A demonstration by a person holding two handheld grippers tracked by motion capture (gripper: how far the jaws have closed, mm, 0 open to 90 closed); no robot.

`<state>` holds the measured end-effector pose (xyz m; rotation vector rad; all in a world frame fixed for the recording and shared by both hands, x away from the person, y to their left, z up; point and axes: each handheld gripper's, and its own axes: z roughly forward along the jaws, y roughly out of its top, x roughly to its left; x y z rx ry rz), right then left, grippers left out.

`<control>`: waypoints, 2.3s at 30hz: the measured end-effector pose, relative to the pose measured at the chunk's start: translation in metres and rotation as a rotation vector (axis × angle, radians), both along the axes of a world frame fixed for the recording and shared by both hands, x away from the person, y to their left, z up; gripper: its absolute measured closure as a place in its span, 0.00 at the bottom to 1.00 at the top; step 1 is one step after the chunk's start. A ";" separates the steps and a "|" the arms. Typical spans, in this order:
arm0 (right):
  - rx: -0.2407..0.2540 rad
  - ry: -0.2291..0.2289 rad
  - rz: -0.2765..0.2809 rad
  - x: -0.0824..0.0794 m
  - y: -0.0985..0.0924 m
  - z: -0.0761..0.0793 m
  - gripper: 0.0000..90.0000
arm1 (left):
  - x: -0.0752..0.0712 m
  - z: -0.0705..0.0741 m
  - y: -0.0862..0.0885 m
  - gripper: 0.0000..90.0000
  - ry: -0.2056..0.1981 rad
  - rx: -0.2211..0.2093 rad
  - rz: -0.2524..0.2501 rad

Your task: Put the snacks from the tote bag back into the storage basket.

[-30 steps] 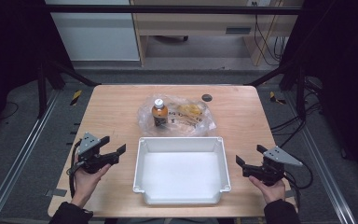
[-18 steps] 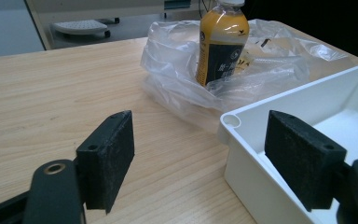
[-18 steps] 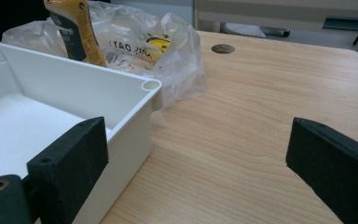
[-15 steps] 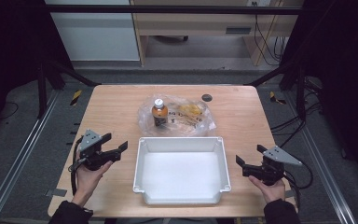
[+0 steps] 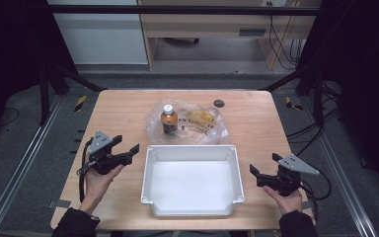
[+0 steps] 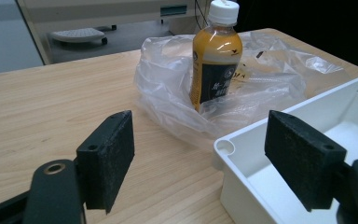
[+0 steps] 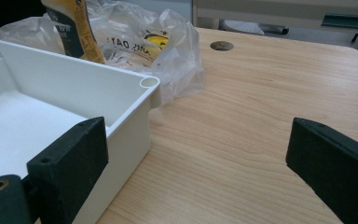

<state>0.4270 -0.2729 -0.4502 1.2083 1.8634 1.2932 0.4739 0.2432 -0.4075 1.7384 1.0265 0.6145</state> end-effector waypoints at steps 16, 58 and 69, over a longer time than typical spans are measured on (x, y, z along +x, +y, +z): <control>0.002 0.006 -0.004 0.000 0.000 0.000 0.06 | 0.015 0.010 -0.016 0.26 -0.017 -0.006 -0.006; -0.013 0.017 -0.007 0.002 0.000 -0.002 0.06 | 0.059 0.035 -0.075 0.28 -0.064 -0.002 -0.025; -0.023 0.020 -0.007 0.003 0.001 -0.002 0.06 | 0.068 0.029 -0.076 0.28 -0.055 0.000 -0.010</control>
